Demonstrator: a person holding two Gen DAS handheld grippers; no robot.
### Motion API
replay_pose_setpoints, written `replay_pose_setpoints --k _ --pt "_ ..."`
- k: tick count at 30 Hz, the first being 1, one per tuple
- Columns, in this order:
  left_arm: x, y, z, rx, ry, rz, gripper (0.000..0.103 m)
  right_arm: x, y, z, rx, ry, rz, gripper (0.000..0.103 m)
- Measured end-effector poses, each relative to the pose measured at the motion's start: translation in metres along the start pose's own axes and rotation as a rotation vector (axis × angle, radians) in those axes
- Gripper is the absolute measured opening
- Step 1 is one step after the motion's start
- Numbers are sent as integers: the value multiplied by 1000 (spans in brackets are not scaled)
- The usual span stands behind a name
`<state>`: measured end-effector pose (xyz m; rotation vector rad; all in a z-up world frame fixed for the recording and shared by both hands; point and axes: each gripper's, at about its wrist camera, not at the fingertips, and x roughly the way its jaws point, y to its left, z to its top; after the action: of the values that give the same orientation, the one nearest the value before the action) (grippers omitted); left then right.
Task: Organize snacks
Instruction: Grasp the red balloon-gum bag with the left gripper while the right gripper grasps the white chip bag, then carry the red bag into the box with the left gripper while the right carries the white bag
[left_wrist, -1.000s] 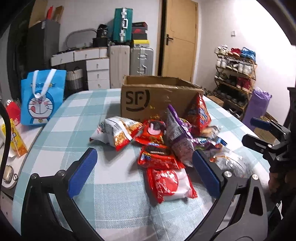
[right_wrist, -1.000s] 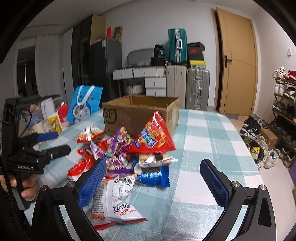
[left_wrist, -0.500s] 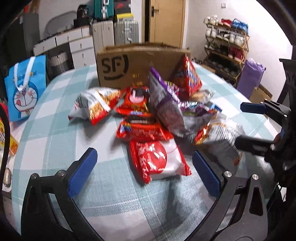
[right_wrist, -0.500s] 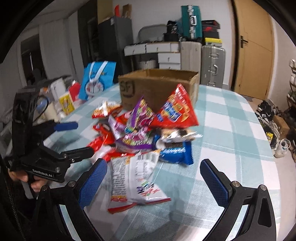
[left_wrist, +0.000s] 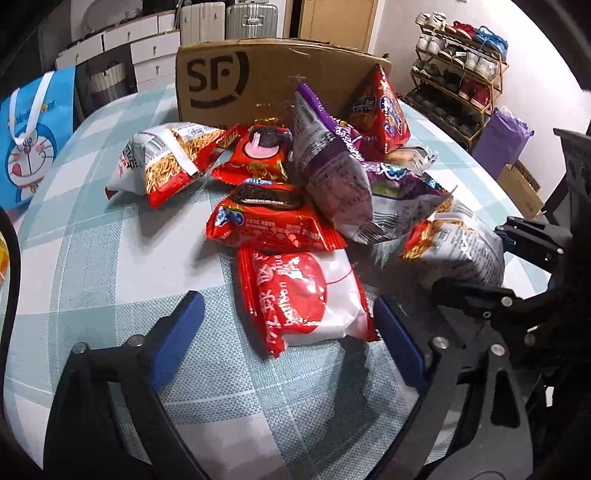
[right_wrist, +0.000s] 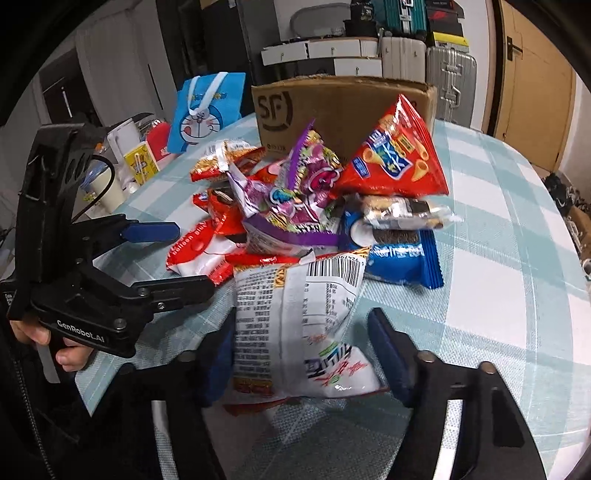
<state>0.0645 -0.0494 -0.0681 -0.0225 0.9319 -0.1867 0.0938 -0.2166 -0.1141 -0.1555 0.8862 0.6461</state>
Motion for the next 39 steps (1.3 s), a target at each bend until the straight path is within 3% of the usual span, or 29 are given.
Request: replay_pose_setpoints --k 3,8,15,23,39 --pt "2 -11 -1 30 -7 -5 67 -4 1 -2 -9 -10 7 56" --pt "4 -16 -1 32 -19 -30 48 -18 -1 -10 -12 -33 2 53" --pt "-10 -18 -6 28 -59 -62 47 -39 -6 -15 3 -88 -23 52" --pt "-76 -4 -8 -1 -183 -70 47 -70 -11 -10 27 -191 -27 52" --pt "-130 13 39 -21 -316 -40 47 -93 -17 40 64 -309 -32 52"
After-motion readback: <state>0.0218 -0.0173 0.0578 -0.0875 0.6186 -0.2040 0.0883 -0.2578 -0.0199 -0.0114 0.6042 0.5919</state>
